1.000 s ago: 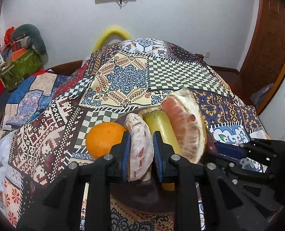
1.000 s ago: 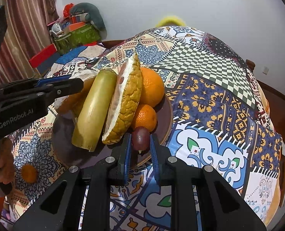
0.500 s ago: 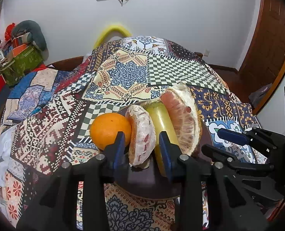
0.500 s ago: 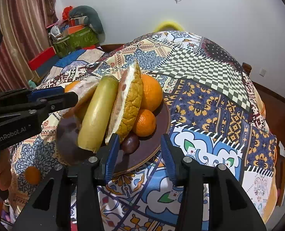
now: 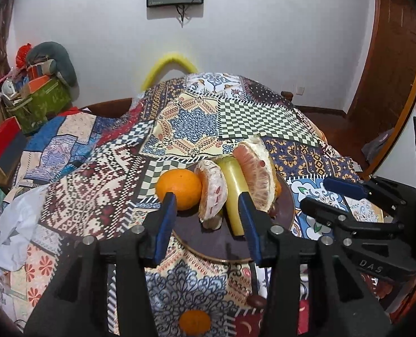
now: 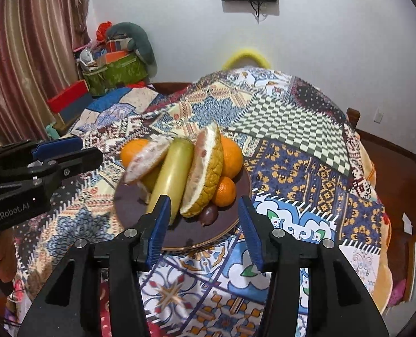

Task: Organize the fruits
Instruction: 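Set the pomelo segment on the plate with the left tool while the right tool places the date there, then grasp a small mandarin with the left tool while the right tool grasps another dark red date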

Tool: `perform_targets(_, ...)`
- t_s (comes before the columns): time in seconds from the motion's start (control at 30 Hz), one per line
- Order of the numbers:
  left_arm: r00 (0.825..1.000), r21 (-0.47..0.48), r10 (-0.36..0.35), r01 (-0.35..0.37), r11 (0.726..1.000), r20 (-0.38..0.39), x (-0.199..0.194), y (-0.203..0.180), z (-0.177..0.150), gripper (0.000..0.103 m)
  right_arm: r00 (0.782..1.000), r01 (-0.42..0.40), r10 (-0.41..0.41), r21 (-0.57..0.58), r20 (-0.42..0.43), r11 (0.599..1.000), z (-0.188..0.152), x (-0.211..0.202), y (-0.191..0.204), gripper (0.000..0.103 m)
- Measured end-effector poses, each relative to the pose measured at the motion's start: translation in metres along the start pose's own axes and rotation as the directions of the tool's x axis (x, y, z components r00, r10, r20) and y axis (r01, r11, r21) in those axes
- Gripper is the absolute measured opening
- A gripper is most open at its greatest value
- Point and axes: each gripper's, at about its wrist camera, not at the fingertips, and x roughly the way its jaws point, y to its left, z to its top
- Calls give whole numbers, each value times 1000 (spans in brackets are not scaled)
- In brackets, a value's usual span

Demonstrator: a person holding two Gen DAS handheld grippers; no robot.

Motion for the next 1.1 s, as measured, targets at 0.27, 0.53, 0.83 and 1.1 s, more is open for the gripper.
perform_targets(0.27,1000,-9,9,-9,1000,12,-33,6,-16,48,999,-6,6,4,33,1000,-4,-24,14,52)
perform_targets(0.53,1000,-40,9,-10,999,-18,-43,18,-39,52,1000,-3,3,-10,28,1000,-15,-34,28,52)
perform_targets(0.83,996,-71,0,-6,997,-86,-35,29,-72,52,1000,-3,3,-4,-25,1000,-37,-24,42,52)
perform_targets(1.1,988,-97,-37,22,995,-151,-21,34,-98,52,993,-35,34,-16,-110,999,-59,-1,55,52)
